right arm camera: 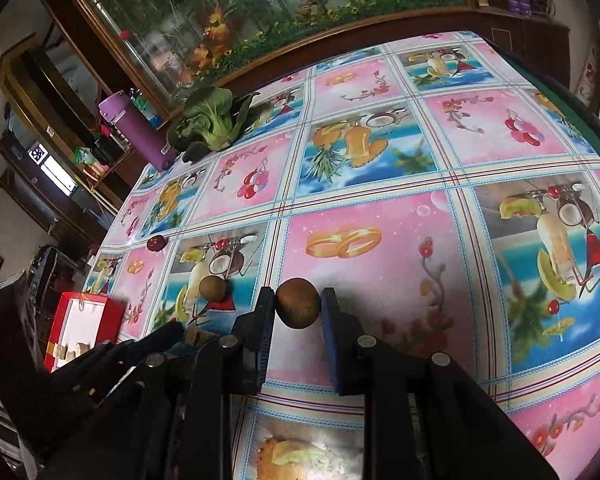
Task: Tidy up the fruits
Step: 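Grasp a brown round nut with the right gripper while the left gripper grasps a beige cube, then carry the nut and cube over the white tray and open both grippers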
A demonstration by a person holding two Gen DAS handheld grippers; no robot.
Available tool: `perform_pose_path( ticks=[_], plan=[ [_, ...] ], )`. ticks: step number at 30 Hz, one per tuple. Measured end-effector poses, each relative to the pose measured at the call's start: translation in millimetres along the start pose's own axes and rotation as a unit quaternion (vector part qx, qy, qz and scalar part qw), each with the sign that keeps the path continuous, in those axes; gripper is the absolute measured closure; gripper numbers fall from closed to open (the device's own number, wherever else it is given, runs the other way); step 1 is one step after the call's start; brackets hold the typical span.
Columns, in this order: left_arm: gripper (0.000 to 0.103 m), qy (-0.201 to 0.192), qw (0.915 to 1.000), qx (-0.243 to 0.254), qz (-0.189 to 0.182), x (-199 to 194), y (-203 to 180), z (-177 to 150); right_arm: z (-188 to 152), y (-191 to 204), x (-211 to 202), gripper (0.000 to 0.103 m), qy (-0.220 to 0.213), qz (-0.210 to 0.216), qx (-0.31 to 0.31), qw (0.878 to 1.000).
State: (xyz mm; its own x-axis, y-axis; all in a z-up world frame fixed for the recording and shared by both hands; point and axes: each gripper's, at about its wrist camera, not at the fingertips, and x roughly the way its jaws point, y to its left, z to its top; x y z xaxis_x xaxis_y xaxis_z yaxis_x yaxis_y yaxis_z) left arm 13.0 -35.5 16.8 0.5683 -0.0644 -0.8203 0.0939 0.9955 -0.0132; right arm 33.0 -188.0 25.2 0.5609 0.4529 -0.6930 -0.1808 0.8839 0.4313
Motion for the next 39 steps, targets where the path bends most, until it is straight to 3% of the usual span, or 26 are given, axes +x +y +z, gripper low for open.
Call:
perform_pose_path(
  ticks=[4,11,17,23,33,39],
  plan=[
    [0.08,-0.004,1.0,0.0,-0.008,1,0,-1,-1,1,2,0.081,0.001,-0.003,-0.002,1.0],
    [0.08,-0.03,0.9993,-0.018,-0.014,-25,7,-7,-2,8,-2,0.081,-0.019,0.002,-0.019,1.0],
    [0.08,-0.082,0.9961,-0.029,0.015,-74,19,-16,-6,21,-13,0.081,-0.054,0.013,-0.055,0.997],
    [0.08,-0.127,0.9905,-0.033,0.04,-118,29,-24,-16,38,-28,0.081,-0.092,-0.002,-0.092,0.992],
    [0.08,-0.182,0.9814,-0.03,0.055,-167,44,-37,-48,84,-53,0.081,-0.1,0.021,-0.127,0.987],
    [0.08,-0.194,0.9785,-0.043,0.056,-180,56,-46,-59,120,-72,0.081,-0.113,0.044,-0.159,0.98]
  ],
)
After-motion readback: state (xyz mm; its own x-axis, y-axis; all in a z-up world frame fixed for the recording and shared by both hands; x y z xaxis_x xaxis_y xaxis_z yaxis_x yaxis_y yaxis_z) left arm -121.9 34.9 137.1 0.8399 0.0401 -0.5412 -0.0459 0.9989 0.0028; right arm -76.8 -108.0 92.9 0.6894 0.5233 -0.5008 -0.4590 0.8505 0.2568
